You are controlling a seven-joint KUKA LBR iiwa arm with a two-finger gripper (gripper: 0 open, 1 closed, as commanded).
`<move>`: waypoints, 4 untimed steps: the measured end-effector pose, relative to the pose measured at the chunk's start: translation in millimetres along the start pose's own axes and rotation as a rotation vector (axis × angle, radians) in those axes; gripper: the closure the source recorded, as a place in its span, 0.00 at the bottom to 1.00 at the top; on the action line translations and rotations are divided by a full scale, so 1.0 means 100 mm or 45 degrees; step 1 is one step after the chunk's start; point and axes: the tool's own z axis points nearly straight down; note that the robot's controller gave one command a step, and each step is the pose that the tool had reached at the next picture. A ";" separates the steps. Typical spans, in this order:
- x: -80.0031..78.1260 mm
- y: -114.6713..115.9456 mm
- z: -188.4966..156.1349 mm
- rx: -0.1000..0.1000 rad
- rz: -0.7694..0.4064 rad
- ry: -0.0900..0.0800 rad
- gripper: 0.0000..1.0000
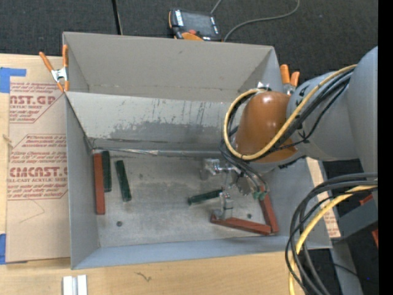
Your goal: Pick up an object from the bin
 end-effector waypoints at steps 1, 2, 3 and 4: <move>0.23 0.06 -0.33 -0.001 0.151 -0.007 0.00; 0.39 0.00 -0.32 -0.001 0.209 -0.005 0.00; 0.49 -0.27 -0.02 -0.003 0.442 -0.002 0.00; 0.66 -0.17 -0.03 0.000 0.381 -0.014 0.00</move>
Offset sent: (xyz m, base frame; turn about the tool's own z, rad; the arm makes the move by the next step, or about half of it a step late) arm -0.0238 0.0017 0.0333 0.1183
